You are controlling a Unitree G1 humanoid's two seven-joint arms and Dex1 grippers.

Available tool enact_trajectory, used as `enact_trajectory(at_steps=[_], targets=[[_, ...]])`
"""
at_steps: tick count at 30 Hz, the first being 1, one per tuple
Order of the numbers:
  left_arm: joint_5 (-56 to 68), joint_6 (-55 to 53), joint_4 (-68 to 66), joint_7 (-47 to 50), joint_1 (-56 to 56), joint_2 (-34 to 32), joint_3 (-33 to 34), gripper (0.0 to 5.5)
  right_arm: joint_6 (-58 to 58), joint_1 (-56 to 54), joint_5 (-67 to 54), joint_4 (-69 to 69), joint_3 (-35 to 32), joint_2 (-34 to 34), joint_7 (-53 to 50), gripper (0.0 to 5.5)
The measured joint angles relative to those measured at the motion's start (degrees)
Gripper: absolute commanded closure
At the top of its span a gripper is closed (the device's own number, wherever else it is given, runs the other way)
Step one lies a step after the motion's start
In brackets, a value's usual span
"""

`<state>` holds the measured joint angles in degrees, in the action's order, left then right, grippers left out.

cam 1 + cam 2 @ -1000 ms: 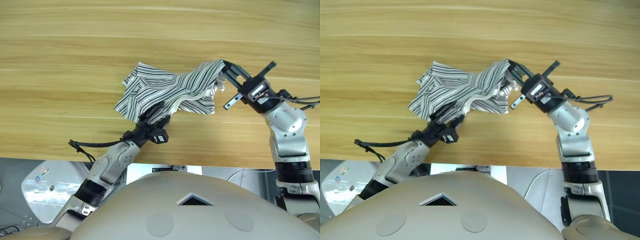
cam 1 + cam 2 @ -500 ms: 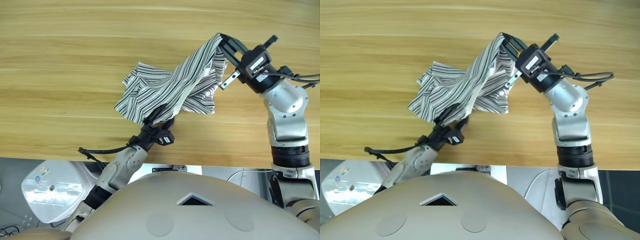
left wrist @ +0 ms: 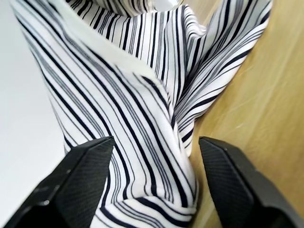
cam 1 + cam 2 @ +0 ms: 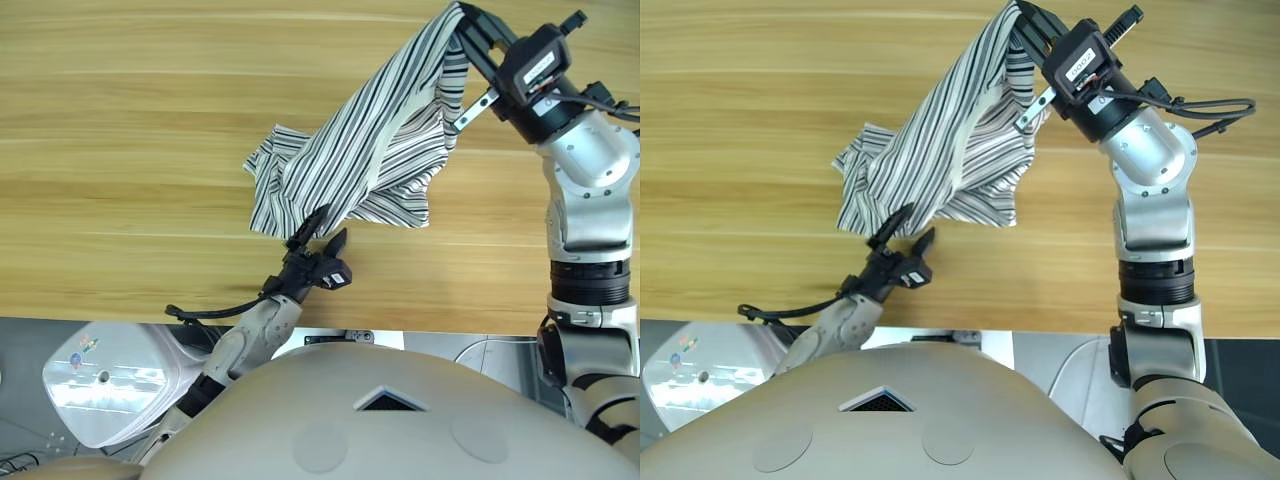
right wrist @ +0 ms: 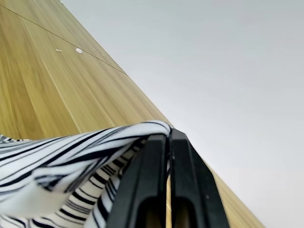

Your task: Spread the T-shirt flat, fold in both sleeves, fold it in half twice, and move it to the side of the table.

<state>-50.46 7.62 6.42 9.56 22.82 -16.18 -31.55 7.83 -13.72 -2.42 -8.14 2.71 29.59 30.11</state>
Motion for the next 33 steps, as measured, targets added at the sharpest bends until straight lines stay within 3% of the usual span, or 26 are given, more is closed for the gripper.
enact_trajectory(at_steps=[12,33], targets=[[-0.65,-4.24,-5.51,5.97,-4.32,4.24,2.88,2.16,0.09,1.40,-0.13,-1.80,-0.66,0.03,-0.02,5.46],[-8.34,-4.27,-7.21,18.87,-4.43,3.97,0.98,4.07,1.35,1.80,1.27,-0.51,0.95,0.02,-0.03,5.50]])
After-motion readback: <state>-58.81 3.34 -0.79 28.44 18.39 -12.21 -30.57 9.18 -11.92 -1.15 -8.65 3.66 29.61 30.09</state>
